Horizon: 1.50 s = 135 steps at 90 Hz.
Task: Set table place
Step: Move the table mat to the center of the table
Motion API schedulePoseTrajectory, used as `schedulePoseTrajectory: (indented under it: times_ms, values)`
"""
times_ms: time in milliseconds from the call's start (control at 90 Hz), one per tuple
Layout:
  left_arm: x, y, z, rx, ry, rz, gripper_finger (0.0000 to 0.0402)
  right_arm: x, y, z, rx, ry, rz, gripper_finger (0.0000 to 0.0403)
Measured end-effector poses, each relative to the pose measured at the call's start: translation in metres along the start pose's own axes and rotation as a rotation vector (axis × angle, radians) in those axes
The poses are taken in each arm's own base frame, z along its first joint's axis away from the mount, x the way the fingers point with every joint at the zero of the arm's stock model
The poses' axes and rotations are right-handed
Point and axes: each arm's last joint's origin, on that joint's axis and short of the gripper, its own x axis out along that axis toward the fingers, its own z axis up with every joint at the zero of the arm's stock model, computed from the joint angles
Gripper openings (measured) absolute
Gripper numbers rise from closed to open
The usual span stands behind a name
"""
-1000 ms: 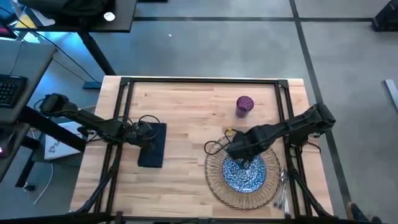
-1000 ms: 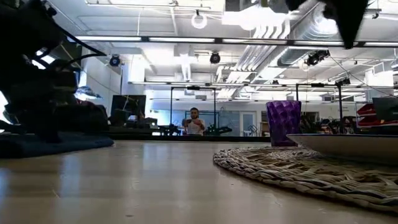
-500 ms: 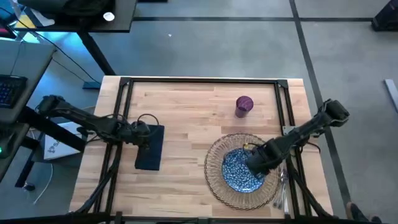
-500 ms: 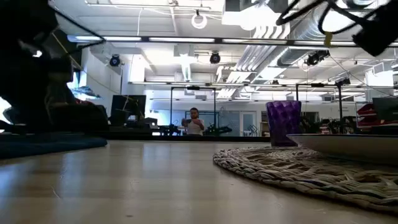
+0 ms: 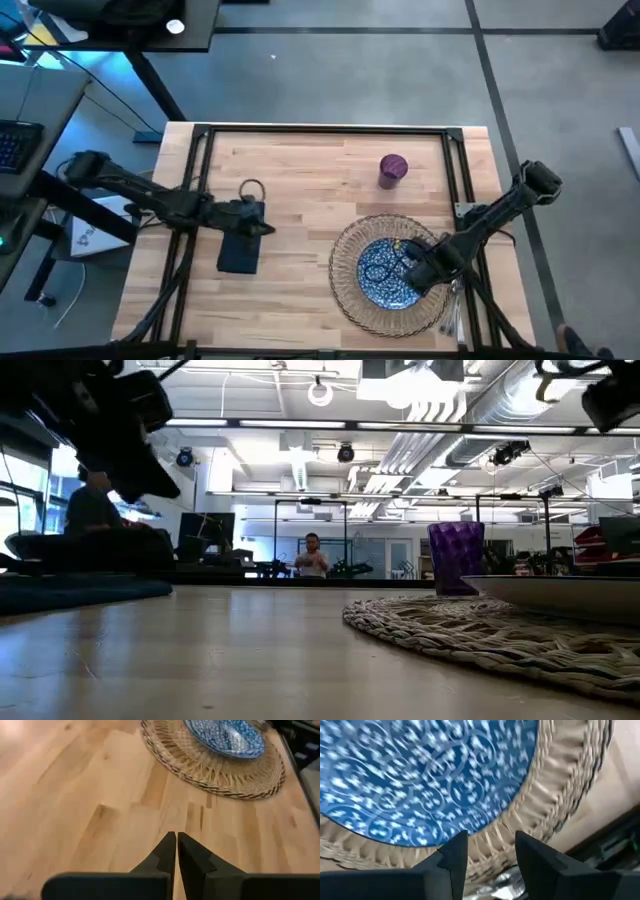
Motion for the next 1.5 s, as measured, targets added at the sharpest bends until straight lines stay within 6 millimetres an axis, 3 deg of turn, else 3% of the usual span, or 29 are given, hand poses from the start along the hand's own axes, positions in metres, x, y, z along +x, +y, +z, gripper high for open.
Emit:
schedulePoseTrajectory:
  times_ms: [300,533,833,989,1267,1500]
  values:
    - [0.053,-0.011,0.019,0.099,-0.171,-0.022,0.0,-0.004,0.007,0.004,-0.006,-0.105,0.052,0.0133]
    - [0.089,-0.021,0.037,0.129,-0.202,-0.022,0.0,-0.005,0.008,0.008,0.0,-0.224,0.049,0.0133]
    - [0.152,-0.033,0.056,0.184,-0.177,-0.088,0.0,-0.005,0.009,0.01,-0.052,-0.272,0.036,0.0133]
    - [0.183,-0.03,0.057,0.179,-0.154,-0.073,0.0,-0.005,0.009,0.011,-0.052,-0.287,0.033,0.0133]
    - [0.228,-0.018,0.04,0.18,-0.115,-0.033,0.0,-0.006,0.009,0.012,-0.048,-0.343,0.025,0.0133]
    - [0.243,0.002,0.028,0.194,-0.029,0.025,0.0,-0.006,0.01,0.013,-0.045,-0.378,0.025,0.0133]
